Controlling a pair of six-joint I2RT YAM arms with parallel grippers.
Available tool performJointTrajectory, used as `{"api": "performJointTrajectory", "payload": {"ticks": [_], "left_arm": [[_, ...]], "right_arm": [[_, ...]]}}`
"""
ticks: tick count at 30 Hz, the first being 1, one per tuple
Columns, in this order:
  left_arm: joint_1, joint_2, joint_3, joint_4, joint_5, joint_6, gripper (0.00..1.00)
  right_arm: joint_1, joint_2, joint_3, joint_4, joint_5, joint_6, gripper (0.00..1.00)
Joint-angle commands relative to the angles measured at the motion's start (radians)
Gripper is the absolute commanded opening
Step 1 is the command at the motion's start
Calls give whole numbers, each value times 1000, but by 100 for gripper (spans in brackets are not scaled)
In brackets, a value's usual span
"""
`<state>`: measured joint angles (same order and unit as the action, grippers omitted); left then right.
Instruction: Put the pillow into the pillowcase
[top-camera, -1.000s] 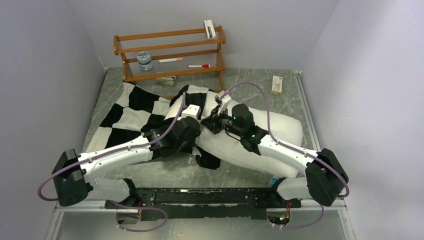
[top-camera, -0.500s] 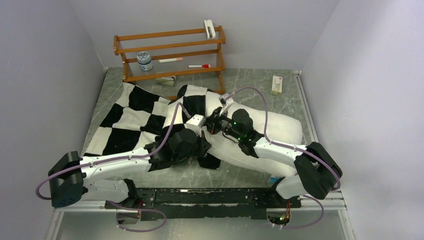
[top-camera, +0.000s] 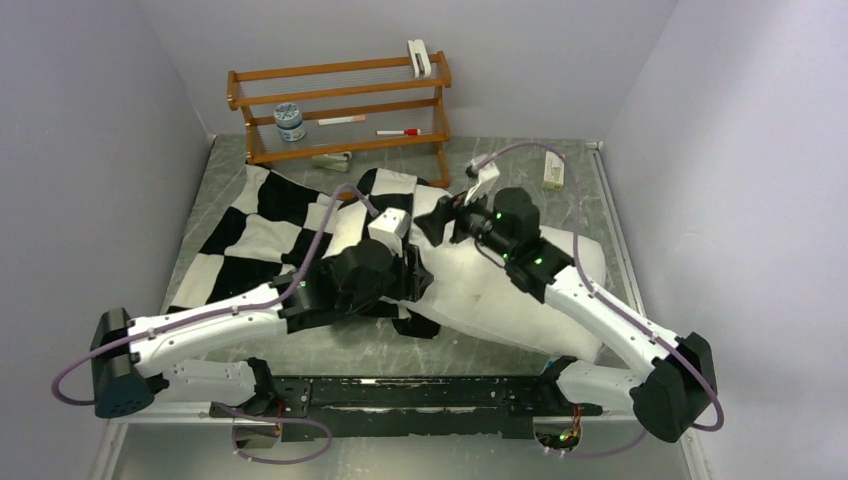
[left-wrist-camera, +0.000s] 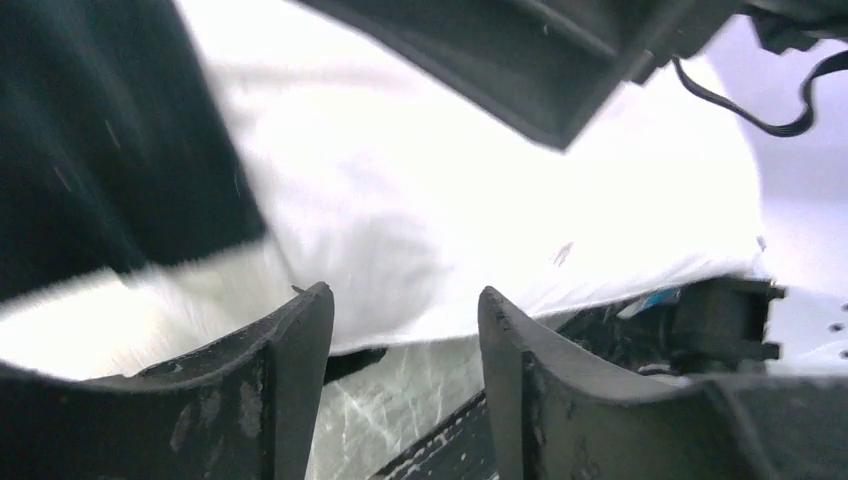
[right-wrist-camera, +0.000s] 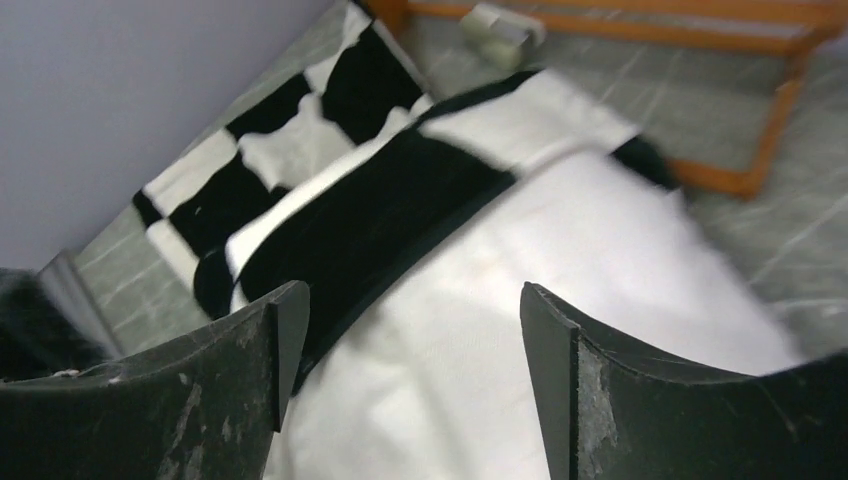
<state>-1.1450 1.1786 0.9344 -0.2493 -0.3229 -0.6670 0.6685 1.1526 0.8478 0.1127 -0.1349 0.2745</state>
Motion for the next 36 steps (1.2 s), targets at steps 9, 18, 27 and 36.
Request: {"api": "performJointTrajectory", "payload": {"ticks": [9,18,27,36], "left_arm": [[165,72,228,-165,-37,171,65],[387,165,374,-215,83,235,64],[419,288,406,-222,120,257,59],[420,280,348,-184,24,258,61]], "right_arm": [[-296,257,274,-198,-287,-88,87],[-333,564,250,-37,-530,-104,88],[-121,442,-50,177,-342,-29,24],[20,236,-191,308,-165,11,0]]}}
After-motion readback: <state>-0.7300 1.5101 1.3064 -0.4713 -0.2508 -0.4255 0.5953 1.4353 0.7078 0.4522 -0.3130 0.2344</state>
